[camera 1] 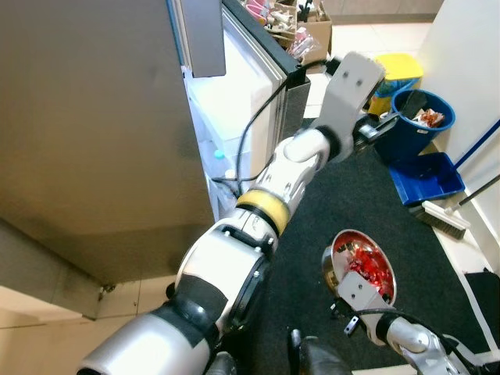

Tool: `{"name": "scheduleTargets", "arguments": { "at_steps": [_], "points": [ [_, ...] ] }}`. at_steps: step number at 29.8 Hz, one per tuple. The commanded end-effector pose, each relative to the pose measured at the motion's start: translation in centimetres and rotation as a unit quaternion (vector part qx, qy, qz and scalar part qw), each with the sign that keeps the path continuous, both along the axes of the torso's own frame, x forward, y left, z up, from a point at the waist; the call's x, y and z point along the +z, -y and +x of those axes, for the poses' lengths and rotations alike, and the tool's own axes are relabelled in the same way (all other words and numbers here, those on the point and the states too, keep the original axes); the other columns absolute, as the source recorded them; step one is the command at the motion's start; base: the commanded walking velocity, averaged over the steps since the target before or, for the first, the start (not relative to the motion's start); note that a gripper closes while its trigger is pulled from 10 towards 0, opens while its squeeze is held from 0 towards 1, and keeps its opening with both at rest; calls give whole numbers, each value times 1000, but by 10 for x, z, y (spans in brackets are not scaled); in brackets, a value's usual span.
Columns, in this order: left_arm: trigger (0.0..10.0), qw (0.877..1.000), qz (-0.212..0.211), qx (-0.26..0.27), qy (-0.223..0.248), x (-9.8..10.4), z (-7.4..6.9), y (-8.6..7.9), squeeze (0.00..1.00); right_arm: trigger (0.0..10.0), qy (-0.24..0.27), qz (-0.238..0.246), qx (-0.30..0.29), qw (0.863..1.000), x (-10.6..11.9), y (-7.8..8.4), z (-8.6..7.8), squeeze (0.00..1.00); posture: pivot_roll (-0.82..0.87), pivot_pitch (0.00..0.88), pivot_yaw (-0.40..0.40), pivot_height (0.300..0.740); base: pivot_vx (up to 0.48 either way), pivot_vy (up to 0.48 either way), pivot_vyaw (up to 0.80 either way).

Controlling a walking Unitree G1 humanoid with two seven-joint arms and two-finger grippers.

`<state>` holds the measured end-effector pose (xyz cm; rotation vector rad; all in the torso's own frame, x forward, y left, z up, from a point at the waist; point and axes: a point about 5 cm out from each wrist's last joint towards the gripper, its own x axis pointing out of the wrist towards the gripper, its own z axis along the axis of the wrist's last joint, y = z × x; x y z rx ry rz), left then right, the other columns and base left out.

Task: Restocking fridge

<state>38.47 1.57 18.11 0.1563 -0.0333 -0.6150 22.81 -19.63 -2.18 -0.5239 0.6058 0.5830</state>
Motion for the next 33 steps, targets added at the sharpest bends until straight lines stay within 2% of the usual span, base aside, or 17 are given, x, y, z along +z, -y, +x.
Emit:
{"name": "scheduleTargets", "arguments": {
  "at_steps": [1, 5, 7, 8, 10, 11, 14, 15, 17, 20, 22, 23, 25, 27, 28, 32, 33],
  "points": [
    [10000, 1000, 17, 10, -2, -9, 0, -11, 0, 10000, 10, -7, 19, 1000, 4, -2, 1, 0, -96, 178, -1, 740, 0, 0, 0],
    [10000, 1000, 21, -3, -23, -34, -9, -36, 0, 10000, 20, -19, 37, 999, 11, -2, 5, 0, -90, 186, -7, 740, 0, 0, 0],
    [10000, 997, 55, 15, -44, -64, -23, -74, 0, 10000, 21, -40, 60, 997, 13, -2, 6, 0, -75, 195, -17, 740, 0, 0, 0],
    [10000, 997, 55, 15, -44, -64, -23, -74, 0, 10000, 21, -40, 60, 997, 13, -2, 6, 0, -75, 195, -17, 740, 0, 0, 0],
    [10000, 992, 92, 54, -65, -89, -38, -107, 0, 10000, 22, -56, 84, 995, 15, -1, 6, 0, -53, 203, -25, 740, 0, 0, 0],
    [10000, 992, 92, 54, -65, -89, -38, -107, 0, 10000, 22, -56, 84, 995, 15, -1, 6, 0, -53, 203, -25, 740, 0, 0, 0],
    [10000, 980, 132, 114, -91, -116, -59, -142, 0, 10000, 30, -75, 123, 989, 23, 0, 15, 0, -34, 212, -33, 740, 0, 0, 0],
    [10000, 980, 132, 114, -91, -116, -59, -142, 0, 10000, 30, -75, 123, 989, 23, 0, 15, 0, -34, 212, -33, 740, 0, 0, 0],
    [10000, 971, 134, 162, -110, -135, -83, -166, 0, 10000, 44, -94, 156, 982, 37, 1, 33, 0, -20, 212, -47, 740, 0, 0, 0],
    [10000, 970, 127, 173, -116, -138, -89, -170, 0, 10000, 49, -98, 159, 981, 41, 1, 38, 0, -20, 212, -47, 740, 0, 0, 0],
    [10000, 962, 102, 201, -154, -158, -110, -176, 0, 10000, 63, -61, 112, 990, 44, -2, 45, 0, -15, 210, -61, 740, 0, 0, 0],
    [10000, 962, 102, 201, -154, -158, -110, -176, 0, 10000, 63, -61, 112, 990, 44, -2, 45, 0, -15, 210, -61, 740, 0, 0, 0],
    [10000, 954, 91, 219, -183, -172, -122, -180, 0, 10000, 64, -29, 75, 995, 40, -5, 43, 0, -15, 211, -61, 740, 0, 0, 0],
    [10000, 935, 73, 251, -242, -197, -146, -185, 0, 10000, 58, 24, 1, 998, 28, -8, 34, 0, -31, 214, -58, 740, 0, 0, 0],
    [10000, 924, 90, 261, -263, -209, -156, -190, 0, 10000, 56, 36, -29, 997, 22, -9, 29, 0, -34, 213, -57, 740, 0, 0, 0],
    [10000, 911, 130, 269, -286, -223, -172, -197, 0, 10000, 53, 42, -60, 996, 13, -9, 22, 0, -40, 211, -55, 740, 0, 0, 0],
    [10000, 895, 165, 269, -315, -237, -191, -203, 0, 10000, 64, 37, -78, 994, 8, -9, 16, 0, -46, 209, -52, 740, 0, 0, 0]
  ]
}}
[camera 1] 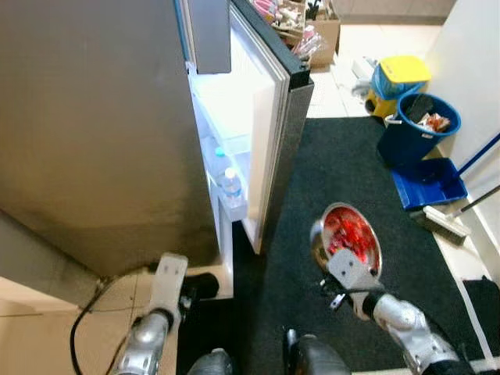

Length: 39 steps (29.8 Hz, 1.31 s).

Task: Restocking fridge

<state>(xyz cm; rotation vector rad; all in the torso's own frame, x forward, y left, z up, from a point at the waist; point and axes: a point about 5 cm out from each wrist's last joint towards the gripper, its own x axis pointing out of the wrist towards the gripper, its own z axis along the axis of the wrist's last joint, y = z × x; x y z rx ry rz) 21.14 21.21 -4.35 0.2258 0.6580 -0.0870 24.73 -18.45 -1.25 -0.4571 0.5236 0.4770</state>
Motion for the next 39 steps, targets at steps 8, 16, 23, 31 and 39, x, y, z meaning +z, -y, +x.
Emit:
{"name": "scheduleTargets", "arguments": {
  "at_steps": [8, 16, 23, 31, 39],
  "points": [
    [10000, 996, 41, 19, -78, -27, -41, -9, 0, 10000, 53, -18, 38, 998, 8, -7, 0, 0, -50, 208, -53, 740, 0, 0, 0],
    [10000, 996, 46, 36, -64, -26, -37, -11, 0, 10000, 55, -100, 226, 967, 35, -13, 22, 0, -43, 208, -60, 740, 0, 0, 0],
    [10000, 996, 54, 35, -60, -26, -35, -11, 0, 10000, 46, -149, 388, 908, 55, -27, 27, 0, -38, 213, -58, 740, 0, 0, 0],
    [10000, 997, 57, 29, -47, -23, -29, -9, 0, 10000, 100, -229, 434, 866, 90, -30, 65, 0, -9, 221, -62, 740, 0, 0, 0],
    [10000, 998, 56, 26, -32, -20, -24, -4, 0, 10000, 213, -266, 398, 852, 137, -50, 107, 0, 16, 222, -59, 740, 0, 0, 0]
  ]
}}
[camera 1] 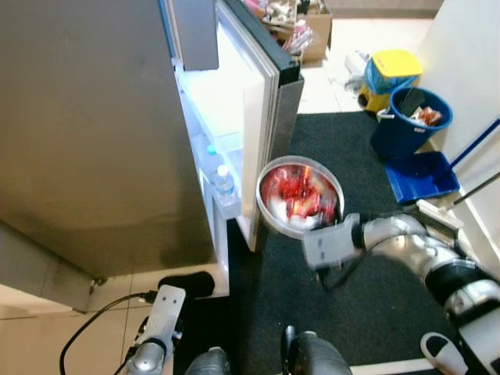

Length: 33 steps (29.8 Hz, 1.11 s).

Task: Restocking fridge

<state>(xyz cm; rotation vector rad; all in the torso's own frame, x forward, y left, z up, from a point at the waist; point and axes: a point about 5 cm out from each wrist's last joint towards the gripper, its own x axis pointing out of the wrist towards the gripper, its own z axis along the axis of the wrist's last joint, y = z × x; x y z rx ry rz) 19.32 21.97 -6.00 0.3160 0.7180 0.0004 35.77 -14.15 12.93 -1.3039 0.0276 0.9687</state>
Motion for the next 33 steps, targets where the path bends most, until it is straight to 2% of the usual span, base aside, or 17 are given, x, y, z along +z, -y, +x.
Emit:
{"name": "scheduleTargets", "arguments": {
  "at_steps": [1, 2, 4, 6, 10, 16, 23, 30, 33],
  "points": [
    [10000, 1000, -1, -2, -8, -4, -6, 3, 0, 10000, 4, 4, 22, 1000, -5, -7, -4, 0, 16, 222, -59, 740, 0, 0, 0],
    [10000, 1000, 2, -10, -3, -2, -2, 6, 0, 10000, 27, 6, 50, 998, 1, -17, -3, 0, 18, 220, -58, 740, 0, 0, 0],
    [10000, 1000, 7, -27, 7, 1, 6, 11, 0, 10000, 40, 3, 78, 996, 3, -25, -5, 0, 19, 218, -57, 740, 0, 0, 0],
    [10000, 1000, 7, -27, 7, 1, 6, 11, 0, 10000, 40, 3, 78, 996, 3, -25, -5, 0, 19, 218, -57, 740, 0, 0, 0],
    [10000, 998, -10, -51, 41, 15, 31, 26, 0, 10000, 35, 0, 142, 989, 1, -44, -12, 0, 14, 214, -48, 740, 0, 0, 0],
    [10000, 997, -12, -56, 51, 19, 38, 29, 0, 10000, 31, -10, 180, 983, -1, -54, -17, 0, 12, 214, -45, 740, 0, 0, 0],
    [10000, 997, -11, -58, 52, 19, 38, 31, 0, 10000, 48, -31, 180, 982, 4, -56, -8, 0, 31, 216, -48, 740, 0, 0, 0],
    [10000, 997, -10, -62, 49, 15, 27, 31, 0, 10000, 92, -74, 134, 984, 20, -42, 11, 0, 63, 225, -59, 740, 0, 0, 0],
    [10000, 997, -9, -64, 46, 14, 25, 30, 0, 10000, 103, -77, 131, 983, 22, -40, 12, 0, 66, 227, -59, 740, 0, 0, 0]
  ]
}}
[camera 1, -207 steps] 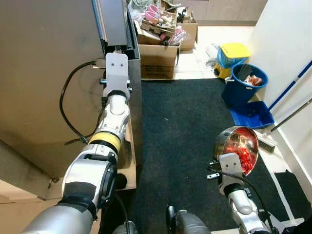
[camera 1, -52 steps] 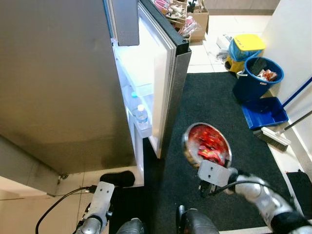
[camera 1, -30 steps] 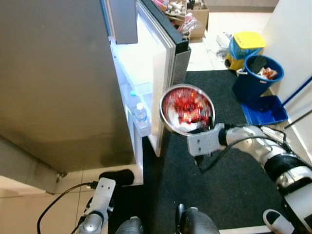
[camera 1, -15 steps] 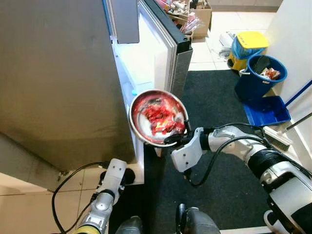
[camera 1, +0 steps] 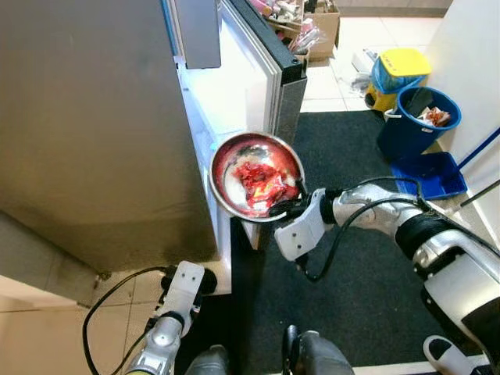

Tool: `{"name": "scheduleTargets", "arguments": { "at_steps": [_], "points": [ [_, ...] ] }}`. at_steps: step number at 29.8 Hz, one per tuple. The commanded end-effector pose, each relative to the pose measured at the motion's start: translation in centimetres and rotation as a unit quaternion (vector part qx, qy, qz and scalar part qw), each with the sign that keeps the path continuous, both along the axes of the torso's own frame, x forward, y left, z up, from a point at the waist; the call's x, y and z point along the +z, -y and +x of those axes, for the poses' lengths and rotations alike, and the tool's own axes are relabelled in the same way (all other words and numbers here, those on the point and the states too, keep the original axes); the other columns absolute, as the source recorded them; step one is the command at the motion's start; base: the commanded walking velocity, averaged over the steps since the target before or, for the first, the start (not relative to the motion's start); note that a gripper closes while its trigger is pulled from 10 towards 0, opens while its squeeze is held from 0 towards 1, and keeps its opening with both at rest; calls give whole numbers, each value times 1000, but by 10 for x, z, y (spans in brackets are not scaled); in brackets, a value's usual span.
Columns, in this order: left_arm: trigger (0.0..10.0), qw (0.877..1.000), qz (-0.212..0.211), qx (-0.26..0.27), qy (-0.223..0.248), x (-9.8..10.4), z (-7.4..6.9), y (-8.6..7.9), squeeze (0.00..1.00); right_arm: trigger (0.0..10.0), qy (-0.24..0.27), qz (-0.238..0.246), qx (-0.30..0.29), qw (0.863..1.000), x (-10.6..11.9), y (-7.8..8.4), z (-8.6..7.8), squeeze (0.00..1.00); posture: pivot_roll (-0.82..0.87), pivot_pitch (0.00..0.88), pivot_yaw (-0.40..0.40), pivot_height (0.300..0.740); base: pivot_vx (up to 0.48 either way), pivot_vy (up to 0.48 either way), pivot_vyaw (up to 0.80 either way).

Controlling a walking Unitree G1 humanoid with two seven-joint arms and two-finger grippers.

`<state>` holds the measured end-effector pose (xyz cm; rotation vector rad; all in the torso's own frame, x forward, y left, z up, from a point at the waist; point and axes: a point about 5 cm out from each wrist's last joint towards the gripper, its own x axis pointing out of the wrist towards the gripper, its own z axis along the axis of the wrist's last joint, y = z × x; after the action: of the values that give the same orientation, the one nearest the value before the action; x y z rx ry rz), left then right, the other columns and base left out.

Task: Restocking fridge

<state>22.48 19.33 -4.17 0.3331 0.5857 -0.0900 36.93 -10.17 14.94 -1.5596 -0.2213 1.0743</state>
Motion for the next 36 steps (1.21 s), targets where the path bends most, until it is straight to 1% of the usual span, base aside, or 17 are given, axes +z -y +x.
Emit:
{"name": "scheduleTargets", "arguments": {
  "at_steps": [1, 5, 12, 16, 17, 18, 19, 20, 21, 22, 24, 26, 28, 29, 31, 33, 36],
  "points": [
    [10000, 1000, 4, -9, -14, -6, -11, 0, 0, 10000, 28, 2, -8, 1000, 5, 3, 4, 0, 79, 231, -60, 740, 0, 0, 0],
    [10000, 1000, 12, 1, -17, -7, -22, -13, 0, 10000, 74, 22, -46, 996, 13, 11, 13, 0, 104, 236, -56, 740, 0, 0, 0],
    [10000, 1000, 14, 3, -17, -7, -26, -16, 0, 10000, 86, 27, -74, 993, 14, 17, 17, 0, 113, 238, -52, 740, 0, 0, 0],
    [10000, 1000, 15, 0, -15, -6, -25, -14, 0, 10000, 72, 24, -141, 987, 13, 38, 22, 0, 111, 239, -48, 740, 0, 0, 0],
    [10000, 1000, 15, 0, -15, -6, -25, -14, 0, 10000, 72, 24, -141, 987, 13, 38, 22, 0, 111, 239, -48, 740, 0, 0, 0],
    [10000, 1000, 15, -1, -14, -5, -25, -14, 0, 10000, 69, 21, -161, 984, 12, 46, 23, 0, 107, 239, -47, 740, 0, 0, 0],
    [10000, 1000, 15, -1, -14, -5, -25, -14, 0, 10000, 69, 21, -161, 984, 12, 46, 23, 0, 107, 239, -47, 740, 0, 0, 0],
    [10000, 1000, 15, -1, -14, -5, -25, -14, 0, 10000, 62, 21, -184, 981, 12, 56, 23, 0, 107, 239, -47, 740, 0, 0, 0],
    [10000, 1000, 15, -1, -14, -5, -25, -14, 0, 10000, 62, 21, -184, 981, 12, 56, 23, 0, 107, 239, -47, 740, 0, 0, 0],
    [10000, 1000, 15, -2, -14, -5, -25, -14, 0, 10000, 58, 22, -199, 978, 12, 63, 23, 0, 103, 241, -47, 740, 0, 0, 0],
    [10000, 1000, 14, -1, -14, -4, -27, -14, 0, 10000, 46, 9, -259, 965, 12, 110, 17, 0, 93, 245, -48, 740, 0, 0, 0],
    [10000, 1000, 14, 0, -15, -4, -29, -16, 0, 10000, 42, -6, -304, 952, 15, 147, 9, 0, 83, 247, -47, 740, 0, 0, 0],
    [10000, 1000, 15, 2, -17, -5, -30, -19, 0, 10000, 45, -19, -336, 941, 19, 173, 2, 0, 72, 248, -46, 740, 0, 0, 0],
    [10000, 1000, 15, 2, -17, -5, -30, -19, 0, 10000, 45, -19, -336, 941, 19, 173, 2, 0, 72, 248, -46, 740, 0, 0, 0],
    [10000, 1000, 16, 4, -20, -5, -32, -21, 0, 10000, 55, -36, -379, 923, 26, 206, -9, 0, 72, 248, -46, 740, 0, 0, 0],
    [10000, 1000, 17, 7, -24, -6, -32, -23, 0, 10000, 62, -42, -412, 908, 32, 230, -19, 0, 51, 247, -47, 740, 0, 0, 0],
    [10000, 1000, 17, 9, -25, -6, -32, -23, 0, 10000, 64, -37, -429, 900, 34, 240, -24, 0, 47, 245, -46, 740, 0, 0, 0]
  ]
}}
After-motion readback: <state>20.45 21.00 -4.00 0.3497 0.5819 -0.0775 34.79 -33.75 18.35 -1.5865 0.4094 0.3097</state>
